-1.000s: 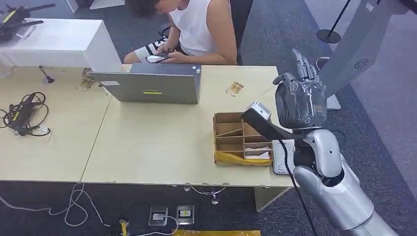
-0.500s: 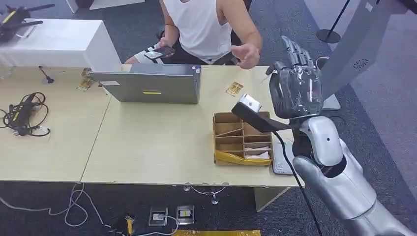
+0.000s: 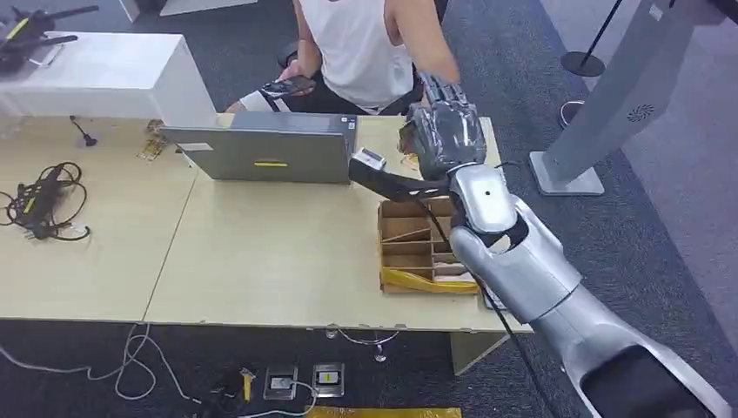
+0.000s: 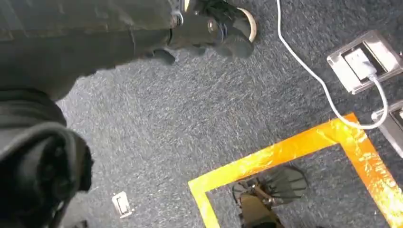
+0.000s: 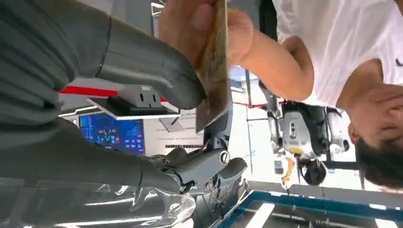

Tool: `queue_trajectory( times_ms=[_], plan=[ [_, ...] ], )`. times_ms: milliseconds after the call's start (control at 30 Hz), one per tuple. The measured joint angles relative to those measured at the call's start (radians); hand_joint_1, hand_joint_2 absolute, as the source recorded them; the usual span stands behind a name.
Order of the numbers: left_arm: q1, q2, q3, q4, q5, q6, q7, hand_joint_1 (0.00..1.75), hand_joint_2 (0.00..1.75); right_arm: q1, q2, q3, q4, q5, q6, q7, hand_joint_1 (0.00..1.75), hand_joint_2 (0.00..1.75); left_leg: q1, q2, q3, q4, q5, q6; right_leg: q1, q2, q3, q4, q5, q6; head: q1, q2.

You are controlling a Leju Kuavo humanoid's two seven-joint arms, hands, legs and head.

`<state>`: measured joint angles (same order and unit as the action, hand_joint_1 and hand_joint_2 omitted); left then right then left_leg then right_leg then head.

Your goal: Pass the card to the sensor for recognition and then transmit it.

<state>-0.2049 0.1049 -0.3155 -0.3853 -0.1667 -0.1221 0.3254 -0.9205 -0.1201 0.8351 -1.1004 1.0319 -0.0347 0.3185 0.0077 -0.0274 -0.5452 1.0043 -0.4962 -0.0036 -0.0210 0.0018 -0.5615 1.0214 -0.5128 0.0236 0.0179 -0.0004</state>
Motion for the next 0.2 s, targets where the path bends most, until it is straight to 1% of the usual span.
queue_trajectory(
  times_ms=[100, 200],
  plan=[
    [0.0, -0.003, -0.008, -0.008, -0.02, 0.0, 0.015, 0.0, 0.0, -0.026, 0.037, 0.021, 0.094, 0.029, 0.008, 0.01, 1.75, 1.75, 0.0, 0.0, 0.0, 0.0, 0.0, 0.0, 0.0, 0.0, 0.0, 0.0, 0.0, 0.0, 0.0, 0.0],
    [-0.001, -0.006, -0.008, -0.014, -0.029, 0.0, 0.023, 0.0, 0.0, -0.037, 0.059, 0.038, 0.161, 0.043, 0.013, 0.015, 1.75, 1.75, 0.0, 0.0, 0.0, 0.0, 0.0, 0.0, 0.0, 0.0, 0.0, 0.0, 0.0, 0.0, 0.0, 0.0]
  ],
)
